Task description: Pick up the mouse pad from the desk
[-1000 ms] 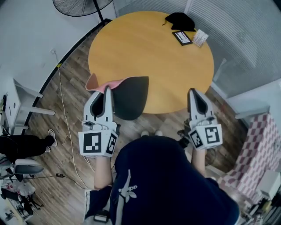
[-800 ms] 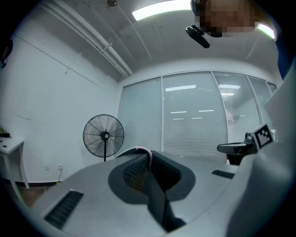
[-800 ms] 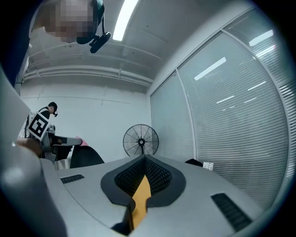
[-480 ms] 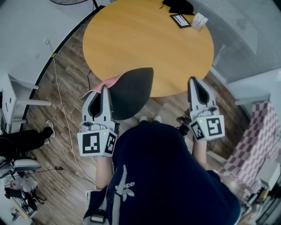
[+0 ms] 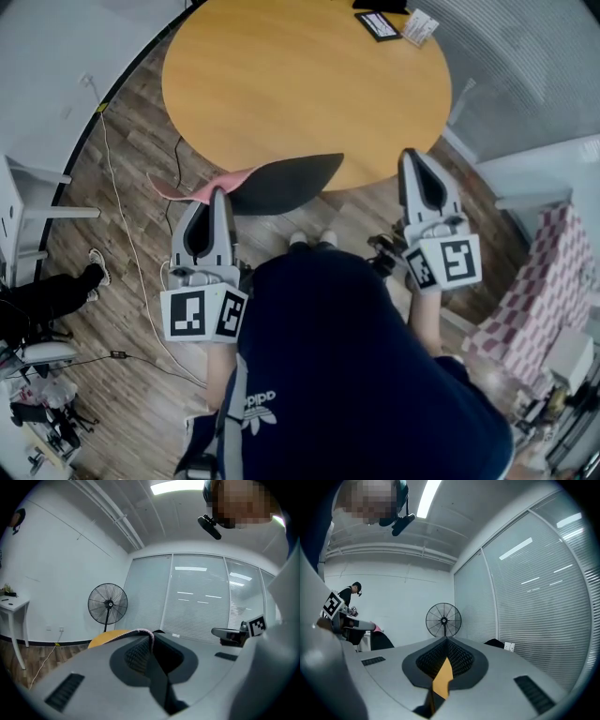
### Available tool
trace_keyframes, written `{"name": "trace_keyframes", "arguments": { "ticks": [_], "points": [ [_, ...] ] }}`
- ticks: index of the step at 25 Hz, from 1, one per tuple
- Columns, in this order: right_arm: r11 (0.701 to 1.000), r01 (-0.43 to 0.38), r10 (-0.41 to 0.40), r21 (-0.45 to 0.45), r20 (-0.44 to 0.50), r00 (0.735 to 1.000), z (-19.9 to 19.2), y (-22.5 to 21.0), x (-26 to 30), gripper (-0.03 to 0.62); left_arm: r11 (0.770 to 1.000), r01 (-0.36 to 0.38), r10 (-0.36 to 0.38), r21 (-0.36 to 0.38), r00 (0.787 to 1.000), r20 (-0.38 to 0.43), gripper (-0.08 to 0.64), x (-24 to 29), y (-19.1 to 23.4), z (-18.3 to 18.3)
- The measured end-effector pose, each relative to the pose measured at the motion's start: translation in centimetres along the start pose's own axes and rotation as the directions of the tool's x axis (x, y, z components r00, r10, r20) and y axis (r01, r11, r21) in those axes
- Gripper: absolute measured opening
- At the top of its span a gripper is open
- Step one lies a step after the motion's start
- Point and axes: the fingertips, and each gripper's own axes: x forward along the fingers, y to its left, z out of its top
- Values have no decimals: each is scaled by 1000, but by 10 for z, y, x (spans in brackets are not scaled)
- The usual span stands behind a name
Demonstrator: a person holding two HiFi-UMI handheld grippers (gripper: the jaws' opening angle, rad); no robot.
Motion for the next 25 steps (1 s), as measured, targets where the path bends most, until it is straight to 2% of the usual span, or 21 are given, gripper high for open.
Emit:
{"name": "trace_keyframes", "arguments": {
  "ticks": [10,25],
  "points": [
    [1000,13,-13,11,-19,1000,-10,-3,-1,2,999,2,-2,33,1000,-6,18,3,2,2],
    [1000,0,0,14,-9,1000,-8,-1,-1,2,1000,-4,4,16,1000,-7,18,1,4,2]
  ]
}}
